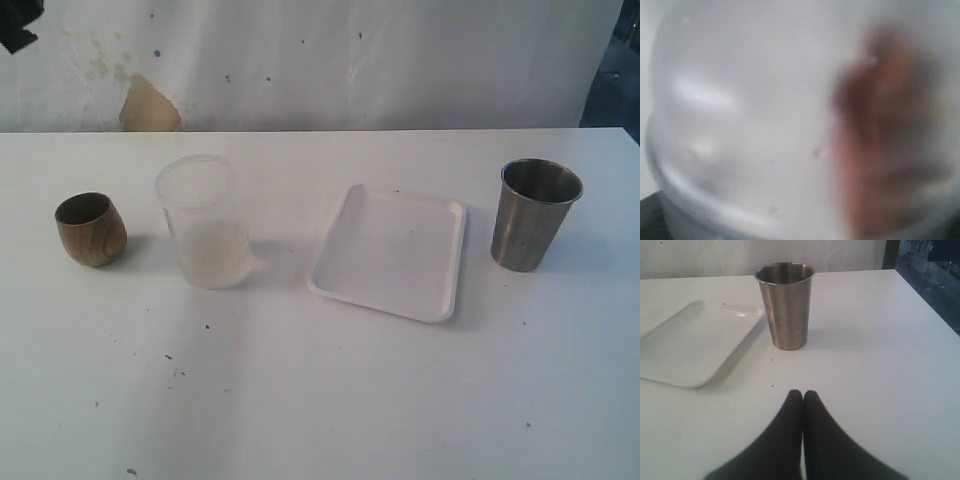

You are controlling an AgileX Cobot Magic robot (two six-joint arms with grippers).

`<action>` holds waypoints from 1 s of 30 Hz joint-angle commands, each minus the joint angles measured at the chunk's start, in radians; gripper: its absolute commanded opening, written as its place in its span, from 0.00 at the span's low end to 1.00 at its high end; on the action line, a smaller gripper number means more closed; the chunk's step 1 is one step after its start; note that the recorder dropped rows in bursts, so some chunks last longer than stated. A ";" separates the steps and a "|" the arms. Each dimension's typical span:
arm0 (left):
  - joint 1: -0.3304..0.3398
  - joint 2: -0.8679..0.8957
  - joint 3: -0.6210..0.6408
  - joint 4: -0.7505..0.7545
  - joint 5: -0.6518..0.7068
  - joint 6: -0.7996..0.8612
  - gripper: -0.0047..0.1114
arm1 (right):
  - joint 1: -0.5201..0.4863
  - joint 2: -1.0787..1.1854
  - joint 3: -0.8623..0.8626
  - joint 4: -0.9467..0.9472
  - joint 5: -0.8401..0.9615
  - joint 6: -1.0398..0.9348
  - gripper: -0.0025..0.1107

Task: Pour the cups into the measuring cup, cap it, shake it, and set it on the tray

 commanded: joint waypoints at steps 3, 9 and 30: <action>-0.002 0.031 0.068 0.348 -0.141 0.161 0.04 | 0.001 -0.001 0.002 -0.004 -0.004 -0.001 0.02; -0.002 0.037 0.069 0.474 -0.241 0.351 0.04 | 0.001 -0.001 0.002 -0.004 -0.004 -0.001 0.02; -0.017 0.034 -0.175 0.461 -0.075 0.606 0.04 | 0.001 -0.001 0.002 -0.004 -0.004 -0.001 0.02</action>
